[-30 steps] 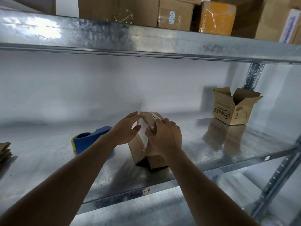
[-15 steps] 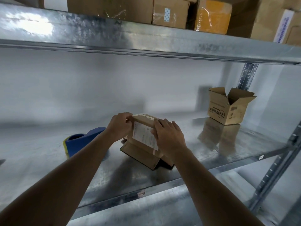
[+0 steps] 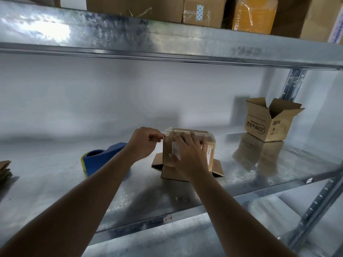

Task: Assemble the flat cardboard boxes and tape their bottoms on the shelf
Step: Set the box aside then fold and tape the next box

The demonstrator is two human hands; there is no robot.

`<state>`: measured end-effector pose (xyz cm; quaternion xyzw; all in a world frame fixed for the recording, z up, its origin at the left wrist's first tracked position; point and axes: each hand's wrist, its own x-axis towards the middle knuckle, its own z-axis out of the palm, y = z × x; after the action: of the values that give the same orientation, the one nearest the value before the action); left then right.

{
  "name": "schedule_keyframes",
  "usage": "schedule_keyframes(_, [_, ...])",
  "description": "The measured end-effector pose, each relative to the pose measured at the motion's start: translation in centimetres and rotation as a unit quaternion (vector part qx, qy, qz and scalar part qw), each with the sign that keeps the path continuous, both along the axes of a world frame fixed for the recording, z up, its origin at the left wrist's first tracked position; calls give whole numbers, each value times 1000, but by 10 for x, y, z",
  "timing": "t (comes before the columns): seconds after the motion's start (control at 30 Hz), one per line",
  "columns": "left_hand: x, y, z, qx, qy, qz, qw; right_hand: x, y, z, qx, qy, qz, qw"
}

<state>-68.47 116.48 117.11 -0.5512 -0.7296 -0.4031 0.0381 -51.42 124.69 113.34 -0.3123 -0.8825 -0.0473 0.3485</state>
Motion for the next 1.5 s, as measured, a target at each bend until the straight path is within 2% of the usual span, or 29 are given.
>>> schedule_keyframes(0.17, [-1,1,-1,-11,34,14,999,-5,2,-4,-25,54,43,997])
schedule_keyframes(0.33, [-13,6,-4,-81,89,-51,991,4,9,-6,-30,146,149,978])
schedule_keyframes(0.43, [-13,7,-9,-62,100,-81,990,5,11,-7,-21,195,137,971])
schedule_keyframes(0.6, [-13,2,-12,-73,100,-86,989,4,6,-4,-33,168,113,979])
schedule_keyframes(0.87, [-7,-3,-10,-92,89,-80,989,5,0,-8,136,163,112,971])
schedule_keyframes(0.93, [-4,-1,-10,-94,78,-72,990,2,-8,-8,114,163,75,977])
schedule_keyframes(1.03, [-3,-1,-9,-101,76,-65,990,-7,-25,-4,41,112,-5,993])
schedule_keyframes(1.17, [-5,-3,-11,-118,94,-70,986,-17,-33,-1,1,89,-25,996])
schedule_keyframes(1.23, [-4,-5,-12,-110,92,-68,987,-16,-28,-2,-16,107,-3,994])
schedule_keyframes(1.4, [-2,-3,-18,-93,89,-61,990,6,-9,1,-67,172,136,973])
schedule_keyframes(1.5, [-2,-1,-16,-94,95,-71,988,15,-9,8,-110,169,159,966])
